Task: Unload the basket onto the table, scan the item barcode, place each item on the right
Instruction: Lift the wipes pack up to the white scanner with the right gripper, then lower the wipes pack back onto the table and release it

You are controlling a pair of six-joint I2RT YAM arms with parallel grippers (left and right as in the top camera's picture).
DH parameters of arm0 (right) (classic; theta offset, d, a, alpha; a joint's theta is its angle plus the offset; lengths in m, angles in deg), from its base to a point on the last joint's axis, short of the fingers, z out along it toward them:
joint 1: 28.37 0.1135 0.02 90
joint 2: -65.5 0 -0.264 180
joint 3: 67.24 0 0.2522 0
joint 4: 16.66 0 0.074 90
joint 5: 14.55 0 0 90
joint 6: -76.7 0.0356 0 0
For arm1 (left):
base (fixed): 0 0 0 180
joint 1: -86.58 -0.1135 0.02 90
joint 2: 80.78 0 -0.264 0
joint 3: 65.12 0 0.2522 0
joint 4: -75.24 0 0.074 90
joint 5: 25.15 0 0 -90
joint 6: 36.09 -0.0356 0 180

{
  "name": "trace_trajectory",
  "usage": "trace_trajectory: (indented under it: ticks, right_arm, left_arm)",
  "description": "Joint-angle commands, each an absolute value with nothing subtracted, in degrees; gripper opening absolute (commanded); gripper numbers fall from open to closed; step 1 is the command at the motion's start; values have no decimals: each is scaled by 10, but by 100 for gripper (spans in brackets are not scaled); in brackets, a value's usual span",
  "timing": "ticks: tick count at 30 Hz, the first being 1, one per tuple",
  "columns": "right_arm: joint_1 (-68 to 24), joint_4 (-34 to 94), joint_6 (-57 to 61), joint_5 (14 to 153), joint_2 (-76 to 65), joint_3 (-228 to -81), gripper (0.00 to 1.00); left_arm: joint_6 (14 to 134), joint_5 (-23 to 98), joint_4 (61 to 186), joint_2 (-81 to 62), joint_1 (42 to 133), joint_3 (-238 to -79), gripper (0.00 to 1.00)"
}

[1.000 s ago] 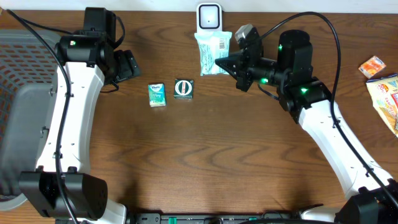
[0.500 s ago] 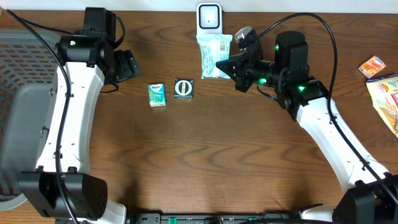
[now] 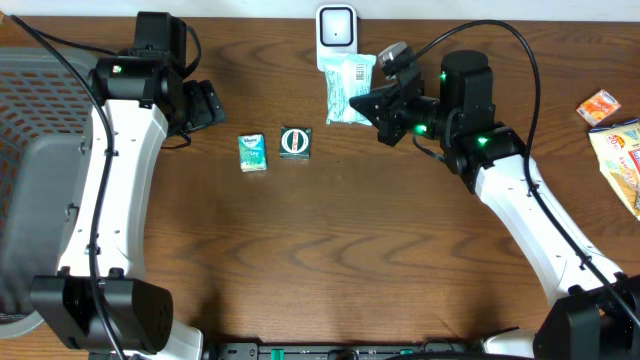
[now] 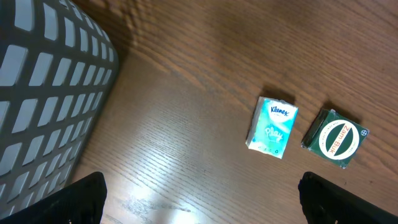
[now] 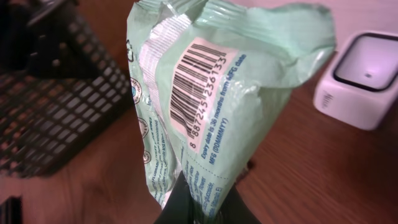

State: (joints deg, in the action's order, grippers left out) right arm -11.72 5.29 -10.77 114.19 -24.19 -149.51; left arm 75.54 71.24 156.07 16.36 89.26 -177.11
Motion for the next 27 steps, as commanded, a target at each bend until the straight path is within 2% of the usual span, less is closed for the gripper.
trace_trajectory:
  ticks: [1, 12, 17, 27]
  right_arm:
    - [-110, 54, -73, 1089, -254, -1497, 1]
    - [-110, 63, 39, 890, -325, -1497, 1]
    - [-110, 94, 40, 868, -326, -1497, 1]
    - [-110, 225, 19, 722, -326, -1497, 1]
  left_arm:
    - [754, 722, 1563, 166, 891, -1772, 98]
    - [754, 722, 1563, 166, 891, -1772, 98]
    - [754, 722, 1563, 166, 891, -1772, 98]
    - [754, 722, 1563, 166, 891, -1772, 98]
